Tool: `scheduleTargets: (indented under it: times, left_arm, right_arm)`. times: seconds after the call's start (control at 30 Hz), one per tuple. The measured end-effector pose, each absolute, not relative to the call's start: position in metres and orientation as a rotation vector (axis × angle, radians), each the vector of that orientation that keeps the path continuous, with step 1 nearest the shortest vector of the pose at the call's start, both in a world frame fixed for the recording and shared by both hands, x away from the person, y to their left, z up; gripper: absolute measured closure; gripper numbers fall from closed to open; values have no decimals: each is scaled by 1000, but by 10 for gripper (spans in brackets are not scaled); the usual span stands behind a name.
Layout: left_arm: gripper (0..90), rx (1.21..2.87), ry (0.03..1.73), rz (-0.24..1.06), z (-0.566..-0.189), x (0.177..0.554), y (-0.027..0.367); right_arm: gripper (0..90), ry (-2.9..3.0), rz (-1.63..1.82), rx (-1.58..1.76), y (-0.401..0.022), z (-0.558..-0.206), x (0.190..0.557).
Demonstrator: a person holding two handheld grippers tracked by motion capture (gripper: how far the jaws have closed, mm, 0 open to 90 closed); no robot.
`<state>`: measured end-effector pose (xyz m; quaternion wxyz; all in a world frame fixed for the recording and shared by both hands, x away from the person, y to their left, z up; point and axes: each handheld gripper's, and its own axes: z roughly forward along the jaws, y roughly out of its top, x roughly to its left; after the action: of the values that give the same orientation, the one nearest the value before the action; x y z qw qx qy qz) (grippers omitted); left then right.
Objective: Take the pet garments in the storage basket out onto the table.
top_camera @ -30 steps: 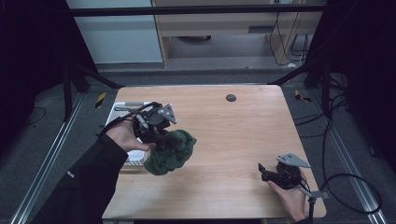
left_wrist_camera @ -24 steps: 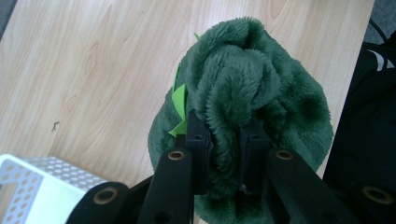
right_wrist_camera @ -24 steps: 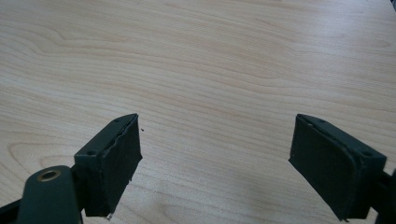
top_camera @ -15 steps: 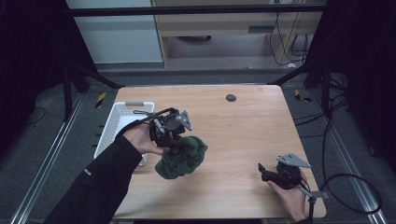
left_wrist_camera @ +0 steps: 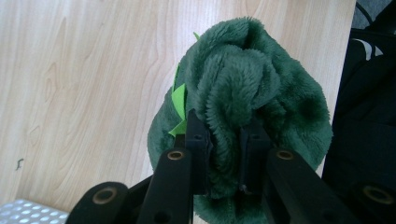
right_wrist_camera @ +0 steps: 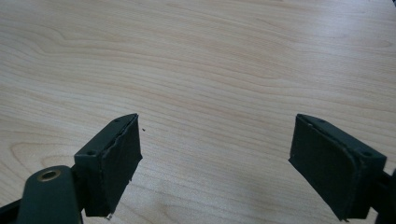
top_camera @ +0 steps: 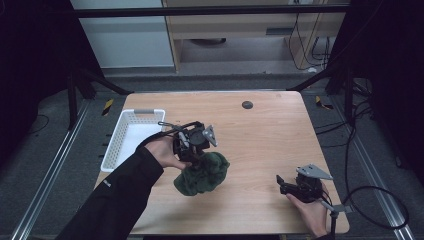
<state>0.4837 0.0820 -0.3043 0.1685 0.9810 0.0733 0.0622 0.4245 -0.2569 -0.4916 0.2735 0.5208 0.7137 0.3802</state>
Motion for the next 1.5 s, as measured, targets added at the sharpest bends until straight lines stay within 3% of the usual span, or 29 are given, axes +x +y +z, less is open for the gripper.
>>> scheduleTargets:
  times: [1.5]
  left_arm:
    - [763,2907,70,133,-384,497,32]
  right_arm:
    - [162,1933,1020,1392,-256,-493,426]
